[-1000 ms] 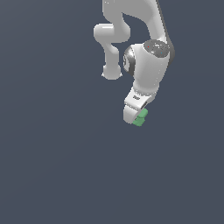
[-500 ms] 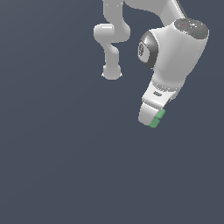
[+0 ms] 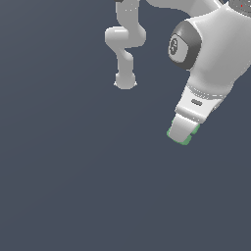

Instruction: Pick up the object and move it to a goal position.

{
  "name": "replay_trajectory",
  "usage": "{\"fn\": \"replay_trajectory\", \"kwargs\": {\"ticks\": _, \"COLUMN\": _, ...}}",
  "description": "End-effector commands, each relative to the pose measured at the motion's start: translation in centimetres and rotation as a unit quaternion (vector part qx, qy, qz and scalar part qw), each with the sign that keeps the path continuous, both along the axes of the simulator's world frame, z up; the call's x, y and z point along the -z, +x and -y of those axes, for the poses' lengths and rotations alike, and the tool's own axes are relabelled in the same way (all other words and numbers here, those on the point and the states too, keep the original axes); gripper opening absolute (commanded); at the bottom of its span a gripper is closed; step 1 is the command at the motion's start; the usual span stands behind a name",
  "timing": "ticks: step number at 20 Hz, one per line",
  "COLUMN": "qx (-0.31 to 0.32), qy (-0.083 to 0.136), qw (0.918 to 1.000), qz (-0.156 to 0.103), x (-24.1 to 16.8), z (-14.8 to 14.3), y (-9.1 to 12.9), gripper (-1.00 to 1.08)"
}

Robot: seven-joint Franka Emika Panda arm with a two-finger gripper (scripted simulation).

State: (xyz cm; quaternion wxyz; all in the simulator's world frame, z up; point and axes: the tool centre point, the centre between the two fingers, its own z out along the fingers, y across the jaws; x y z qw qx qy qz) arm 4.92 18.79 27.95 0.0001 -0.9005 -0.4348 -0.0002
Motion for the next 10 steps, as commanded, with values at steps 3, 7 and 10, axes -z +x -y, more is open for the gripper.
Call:
{"fn": "replay_trajectory", "kwargs": {"ticks": 3, "qx": 0.000, "qy": 0.000, "qw": 1.0000, "qz": 0.000, "x": -0.72, "z": -0.55, "y": 0.63, "gripper": -1.00}}
{"fn": "replay_trajectory", "kwargs": {"ticks": 7, "qx": 0.000, "qy": 0.000, "qw": 1.0000, "qz": 0.000, "x": -0.98, "z": -0.81, "y": 0.88, "gripper": -1.00}}
{"fn": "replay_trajectory", "kwargs": {"ticks": 10, "qx": 0.000, "qy": 0.000, "qw": 1.0000, "qz": 0.000, "x": -0.99, "z": -0.81, "y": 0.92, "gripper": -1.00}}
